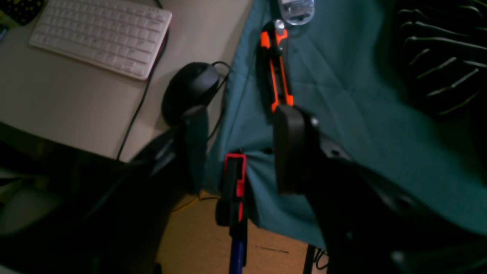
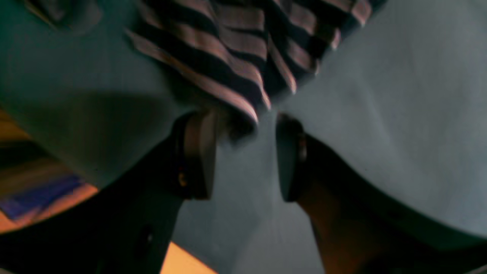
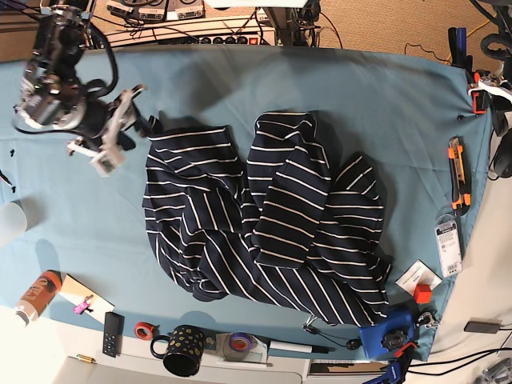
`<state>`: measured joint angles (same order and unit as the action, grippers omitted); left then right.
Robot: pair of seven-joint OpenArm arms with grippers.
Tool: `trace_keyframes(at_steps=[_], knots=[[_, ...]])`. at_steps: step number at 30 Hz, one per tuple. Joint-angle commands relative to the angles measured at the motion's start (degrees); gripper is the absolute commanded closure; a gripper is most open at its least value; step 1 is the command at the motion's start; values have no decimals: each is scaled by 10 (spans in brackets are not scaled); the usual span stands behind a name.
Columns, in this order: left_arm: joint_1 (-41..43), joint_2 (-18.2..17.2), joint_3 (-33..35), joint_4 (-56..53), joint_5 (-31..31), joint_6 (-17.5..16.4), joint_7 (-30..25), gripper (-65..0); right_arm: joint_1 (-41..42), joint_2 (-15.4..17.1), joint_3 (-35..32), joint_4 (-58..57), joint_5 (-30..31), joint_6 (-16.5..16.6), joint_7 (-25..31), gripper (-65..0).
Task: Layout the t-shirt on the table in an organized manner, then fold the t-shirt properly
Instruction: 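Grasp the shirt hem corners with both grippers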
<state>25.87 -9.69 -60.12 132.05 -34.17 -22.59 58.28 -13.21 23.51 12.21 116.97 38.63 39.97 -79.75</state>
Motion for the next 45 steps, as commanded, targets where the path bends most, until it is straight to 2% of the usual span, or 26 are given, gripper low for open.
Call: trace_keyframes(at_steps=[1, 4, 8, 13, 15, 20, 24, 29, 35, 38, 39, 42, 45], knots=[[2, -6, -4, 10, -6, 0, -12, -259, 5, 9, -15, 8, -19, 0, 37, -256], [2, -6, -4, 10, -6, 0, -12, -259, 5, 9, -72, 8, -119, 0, 82, -256], [2, -6, -4, 10, -6, 0, -12, -259, 5, 9, -129, 8, -216, -2, 133, -256], [2, -6, -4, 10, -6, 0, -13, -259, 6, 9, -174, 7, -314, -52, 161, -256], [2, -6, -4, 10, -6, 0, -13, -259, 6, 9, -183, 7, -339, -61, 176, -256], [2, -6, -4, 10, -6, 0, -13, -259, 7, 9, -189, 7, -342, -64, 188, -256], [2, -6, -4, 10, -6, 0, -13, -259, 7, 9, -189, 7, -342, -83, 187, -256], [2, -6, -4, 10, -6, 0, -13, -259, 7, 9, -189, -4, -342, -85, 192, -256], [2, -6, -4, 10, -6, 0, -13, -259, 9, 9, -189, -75, -341, -90, 250, -256], [2, -6, -4, 10, -34, 0, -13, -259, 9, 9, -189, -81, -341, -90, 257, -250], [2, -6, -4, 10, -51, -5, -13, -259, 10, 9, -189, -79, -342, -93, 252, -203], [1, 2, -4, 10, -89, -55, -13, -259, 10, 9, -188, -63, -344, -127, 235, 0], [1, 23, -4, 10, -132, -83, -12, -259, 17, 9, -188, -51, -366, -134, 239, 0]])
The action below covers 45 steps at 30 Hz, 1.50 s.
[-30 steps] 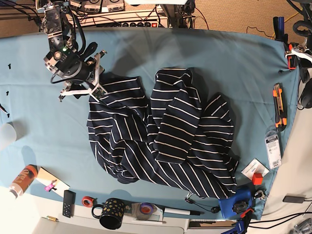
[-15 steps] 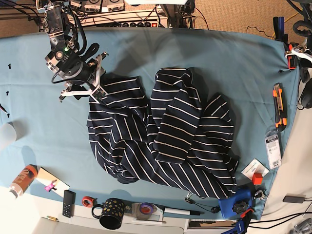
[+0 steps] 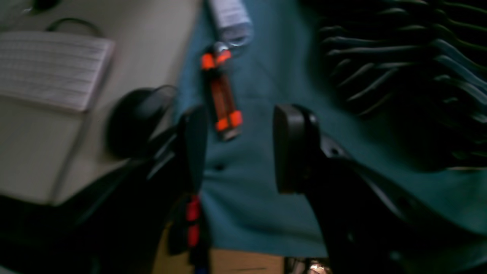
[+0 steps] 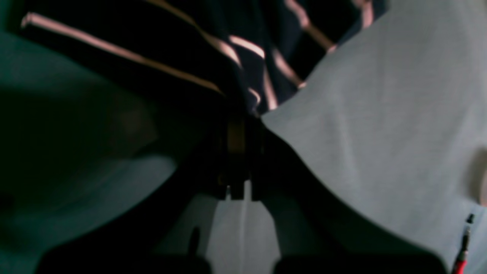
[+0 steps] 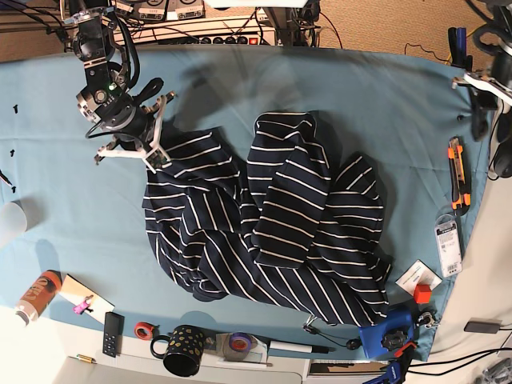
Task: Layout the t-shirt on the table in an organized manner, then fold the t-shirt properly
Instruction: 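Grasp the shirt hem corners with both grippers, then lift the shirt with both grippers and stretch it apart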
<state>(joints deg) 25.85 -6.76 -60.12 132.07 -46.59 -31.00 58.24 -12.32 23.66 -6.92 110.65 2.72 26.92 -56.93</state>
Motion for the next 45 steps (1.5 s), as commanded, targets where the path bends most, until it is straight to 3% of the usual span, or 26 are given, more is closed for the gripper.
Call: trace_keyframes(at_steps=[1, 5, 8, 14, 19, 22, 28, 31, 40, 45], knots=[[2, 3, -3, 10, -18, -9, -12, -259, 14, 8, 3, 12, -14, -11, 11, 0], [2, 35, 28, 9, -23, -33, -9, -259, 48, 8, 7, 12, -58, -61, 19, 0], [2, 48, 91, 9, -17, -36, -1, -259, 78, 8, 32, 12, -62, -87, 20, 0], [2, 50, 291, 8, 84, -31, -15, -259, 106, 8, 113, 12, -62, -91, 23, 0], [-1, 50, 442, -24, 206, 45, -55, -261, 105, 8, 192, 12, -59, -91, 27, 0], [-1, 50, 501, -54, 236, 83, -60, -278, 105, 8, 231, 12, -34, -71, 26, 0], [-1, 50, 568, -79, 237, 87, -79, -286, 104, 8, 252, 12, -22, -53, 26, 0], [-2, 50, 596, -89, 276, 89, -114, -286, 104, 8, 252, 12, -21, -53, 26, 0], [-50, 50, 636, -169, 391, 170, -137, -286, 104, 8, 252, 12, -21, -53, 24, 0], [-73, 50, 638, -173, 401, 174, -137, -286, 104, 8, 252, 12, -21, -53, 23, 0]])
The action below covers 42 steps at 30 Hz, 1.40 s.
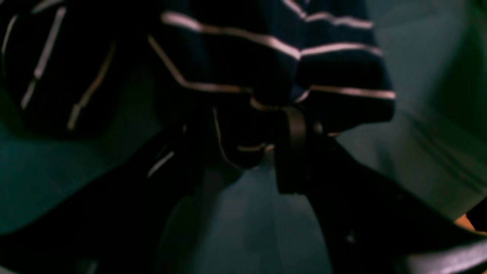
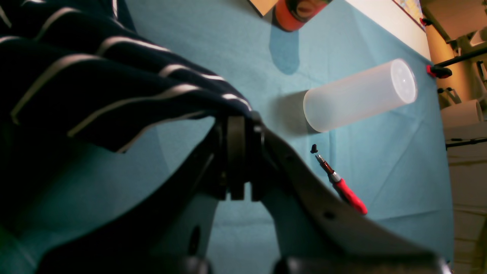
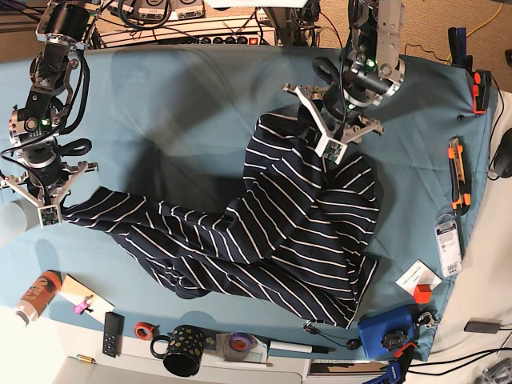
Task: Layout the t-shirt on the table in an organized manner, then fold the t-shirt properly
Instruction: 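Lift the shirt with both grippers and stretch it apart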
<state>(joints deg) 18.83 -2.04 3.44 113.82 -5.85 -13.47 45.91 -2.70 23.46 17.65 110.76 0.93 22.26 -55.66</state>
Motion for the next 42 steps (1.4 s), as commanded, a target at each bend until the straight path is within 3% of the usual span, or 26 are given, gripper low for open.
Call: trace_keyframes(at_steps=[1, 7, 9, 11, 20, 27, 30, 34, 39, 42], knots=[[-3, 3, 2, 8, -8, -8, -12, -286, 8, 10, 6, 11, -3, -6, 10, 0], [-4, 3, 2, -18, -7, -27, -9, -256, 8, 10, 6, 11, -3, -6, 10, 0], [-5, 2, 1, -19, 2, -26, -10, -154, 8, 10, 6, 11, -3, -6, 14, 0], [-9, 2, 1, -19, 16, -26, -9, -4, 8, 10, 6, 10, -3, -6, 17, 0], [-63, -5, -31, 47, 118, -14, -10, 0, 8, 10, 6, 9, -5, -6, 42, 0], [-123, -103, -168, 53, 115, -13, -19, 0, 8, 10, 6, 9, -4, -6, 74, 0], [-121, -146, -249, 53, 63, -13, -22, 0, 8, 10, 6, 9, 23, -6, 94, 0], [-112, -178, -341, 53, -56, -16, 8, 0, 8, 10, 6, 9, 93, 1, 84, 0], [-63, -178, -399, 54, -183, -53, 30, 0, 8, 10, 6, 9, 171, 25, 10, 0], [-32, -169, -404, 54, -223, -68, 57, 0, -2, 10, 7, 10, 209, 29, -37, 0]])
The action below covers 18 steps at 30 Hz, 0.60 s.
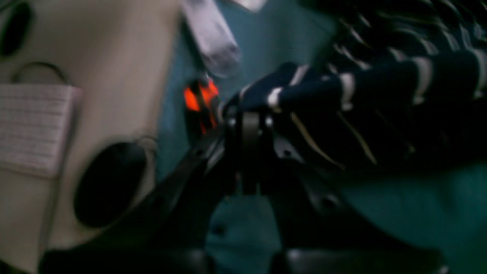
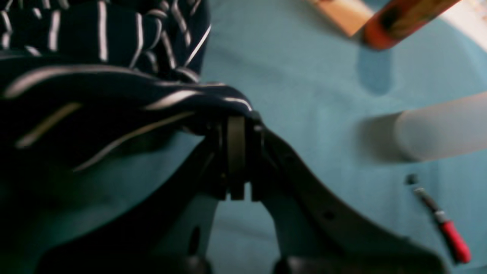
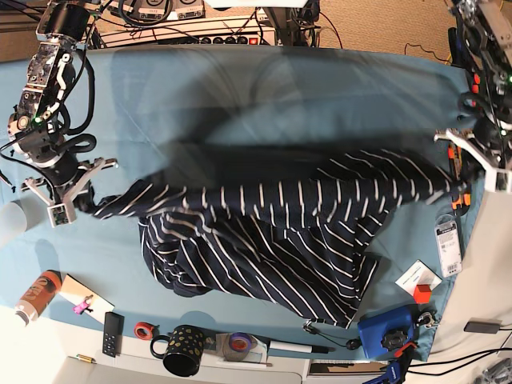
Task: Layout the t-shirt on the table in an organized manner, then fold the t-shirt properly
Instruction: 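Lift the shirt with both grippers and stretch it apart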
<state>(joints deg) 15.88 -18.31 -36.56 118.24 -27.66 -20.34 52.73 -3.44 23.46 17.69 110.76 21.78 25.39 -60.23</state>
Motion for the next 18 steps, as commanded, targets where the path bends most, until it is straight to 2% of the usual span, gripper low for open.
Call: trace_keyframes(at_steps=[1, 4, 8, 12, 15, 18], knots=[[7, 1, -4, 10, -13, -6, -6, 0, -1, 10, 8, 10, 10, -3, 1, 0], [40, 29, -4, 11, -33, -23, 0, 0, -33, 10, 17, 19, 27, -3, -16, 0], [86, 70, -4, 11, -37, -24, 0, 0, -90, 8, 55, 67, 28, -3, -20, 0], [124, 104, -5, 11, -37, -58, 0, 0, -145, 8, 117, 119, 32, -3, -30, 0], [147, 108, -5, 12, -39, -66, 1, 0, -184, 8, 165, 133, 63, -1, -50, 0], [157, 108, -20, 13, -42, -66, 5, 0, -219, 8, 196, 133, 95, 23, -71, 0]])
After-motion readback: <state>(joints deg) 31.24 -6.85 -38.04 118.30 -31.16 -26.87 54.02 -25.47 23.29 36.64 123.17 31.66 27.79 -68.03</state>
